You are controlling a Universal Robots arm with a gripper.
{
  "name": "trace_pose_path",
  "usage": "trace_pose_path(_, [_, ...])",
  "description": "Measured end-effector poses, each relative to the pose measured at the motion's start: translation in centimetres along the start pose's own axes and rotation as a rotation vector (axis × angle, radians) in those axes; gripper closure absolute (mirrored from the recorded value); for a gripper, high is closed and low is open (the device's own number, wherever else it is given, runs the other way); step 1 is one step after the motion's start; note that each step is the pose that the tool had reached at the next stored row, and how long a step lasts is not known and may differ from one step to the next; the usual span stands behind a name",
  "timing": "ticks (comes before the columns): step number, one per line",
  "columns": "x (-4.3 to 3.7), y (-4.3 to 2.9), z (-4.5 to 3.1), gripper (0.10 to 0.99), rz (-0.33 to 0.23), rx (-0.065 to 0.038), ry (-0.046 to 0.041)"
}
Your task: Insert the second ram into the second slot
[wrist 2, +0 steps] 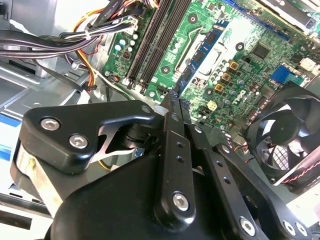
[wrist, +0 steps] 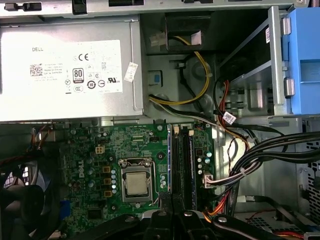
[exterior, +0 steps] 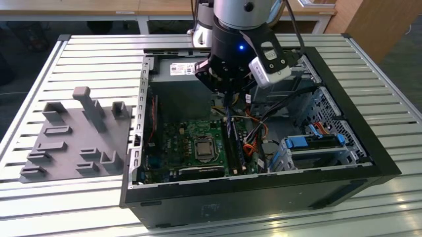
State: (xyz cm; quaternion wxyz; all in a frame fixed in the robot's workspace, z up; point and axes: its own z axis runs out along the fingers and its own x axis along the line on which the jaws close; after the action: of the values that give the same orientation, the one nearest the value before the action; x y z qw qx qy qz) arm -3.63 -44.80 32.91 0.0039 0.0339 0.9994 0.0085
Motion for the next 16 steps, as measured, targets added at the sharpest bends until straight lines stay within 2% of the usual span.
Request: trace_pose_path(16, [0.0,-0.04,0.68,0.969,-0.004,0.0,0.0])
